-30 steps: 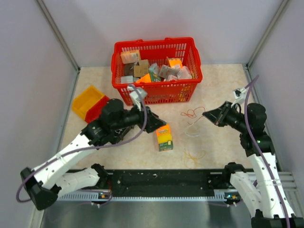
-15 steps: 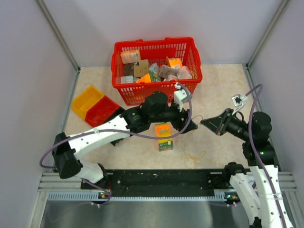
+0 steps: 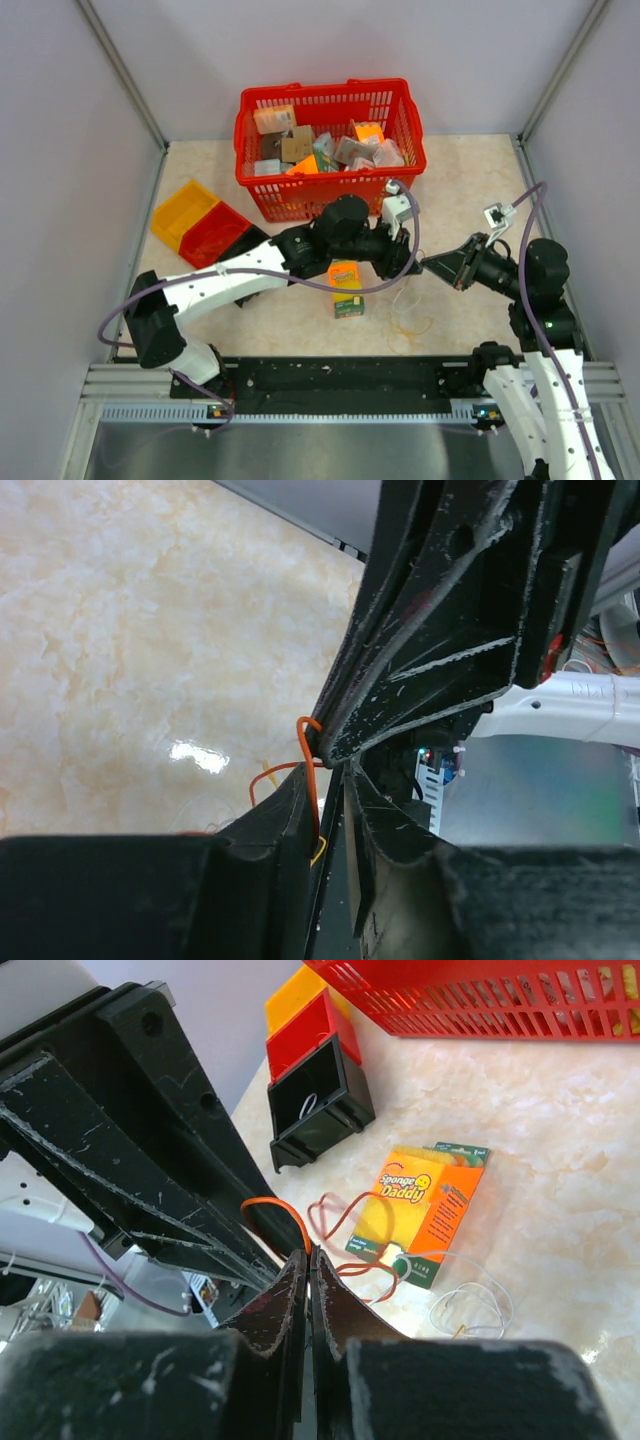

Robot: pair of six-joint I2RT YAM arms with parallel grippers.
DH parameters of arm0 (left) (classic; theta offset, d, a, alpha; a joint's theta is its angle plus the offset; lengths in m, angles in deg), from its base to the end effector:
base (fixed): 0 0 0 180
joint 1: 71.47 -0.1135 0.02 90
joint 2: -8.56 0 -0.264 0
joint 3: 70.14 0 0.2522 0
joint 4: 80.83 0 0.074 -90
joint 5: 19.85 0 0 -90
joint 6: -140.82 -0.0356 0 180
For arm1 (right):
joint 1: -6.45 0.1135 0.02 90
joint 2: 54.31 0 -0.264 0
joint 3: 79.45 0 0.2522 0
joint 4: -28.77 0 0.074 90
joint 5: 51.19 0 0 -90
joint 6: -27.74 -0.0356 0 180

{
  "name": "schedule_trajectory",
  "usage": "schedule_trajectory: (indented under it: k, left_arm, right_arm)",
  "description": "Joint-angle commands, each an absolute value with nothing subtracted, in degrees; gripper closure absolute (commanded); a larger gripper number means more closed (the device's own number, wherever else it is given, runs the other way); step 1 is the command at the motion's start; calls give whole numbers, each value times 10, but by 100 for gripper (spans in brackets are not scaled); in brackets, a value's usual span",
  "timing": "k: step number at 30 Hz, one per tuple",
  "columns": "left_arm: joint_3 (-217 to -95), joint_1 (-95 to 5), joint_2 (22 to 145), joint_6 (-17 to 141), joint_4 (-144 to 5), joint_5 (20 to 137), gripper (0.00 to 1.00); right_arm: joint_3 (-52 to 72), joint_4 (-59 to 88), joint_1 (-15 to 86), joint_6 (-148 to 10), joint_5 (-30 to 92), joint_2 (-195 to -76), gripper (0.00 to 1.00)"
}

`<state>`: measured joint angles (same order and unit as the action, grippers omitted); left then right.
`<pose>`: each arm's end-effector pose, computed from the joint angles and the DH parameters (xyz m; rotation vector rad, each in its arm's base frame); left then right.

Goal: Untangle the cables

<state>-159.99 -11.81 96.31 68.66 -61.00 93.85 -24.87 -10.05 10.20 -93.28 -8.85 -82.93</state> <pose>0.1711 -0.3207 0.3541 1.0256 1.8039 -1.2730 0.1086 0.0335 0.3285 -0.1884 1.8654 1.1668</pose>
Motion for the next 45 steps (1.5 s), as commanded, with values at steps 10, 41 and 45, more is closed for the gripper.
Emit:
schedule_trajectory:
  k: [10,41,45]
  left_arm:
    - [-1632,-117,935,676,-625,883,100]
    - [-1469,-472,628,868,-357,504,100]
    - [-1468,-517,612,875,-333,425,100]
  right_arm:
    - [-260,-108,108,-933,-11,-827,68]
    - [-405,-74,108,-978,61,-885,33]
    - [-402,-80,107,-977,63,-882,33]
